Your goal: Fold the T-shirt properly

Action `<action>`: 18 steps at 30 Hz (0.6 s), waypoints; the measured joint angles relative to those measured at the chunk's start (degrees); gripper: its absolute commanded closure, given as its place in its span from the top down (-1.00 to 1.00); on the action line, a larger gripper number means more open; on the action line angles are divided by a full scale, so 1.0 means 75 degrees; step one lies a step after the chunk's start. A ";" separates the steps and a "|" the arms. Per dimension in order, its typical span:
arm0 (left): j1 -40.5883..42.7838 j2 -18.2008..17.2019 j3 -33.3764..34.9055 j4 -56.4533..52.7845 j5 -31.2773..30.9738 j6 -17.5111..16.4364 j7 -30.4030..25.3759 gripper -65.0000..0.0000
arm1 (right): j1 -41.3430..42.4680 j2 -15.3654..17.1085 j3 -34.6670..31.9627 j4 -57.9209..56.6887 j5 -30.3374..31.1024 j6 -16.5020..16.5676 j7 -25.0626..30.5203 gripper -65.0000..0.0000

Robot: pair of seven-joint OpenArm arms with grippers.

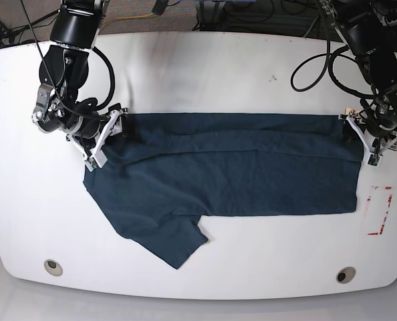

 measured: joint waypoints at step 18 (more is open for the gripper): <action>0.0061 -0.0020 -0.0029 0.0023 -0.0006 -0.0003 -0.0003 0.39 | 0.2812 0.0726 -0.1201 -0.3538 -0.0125 -0.0020 0.1711 0.05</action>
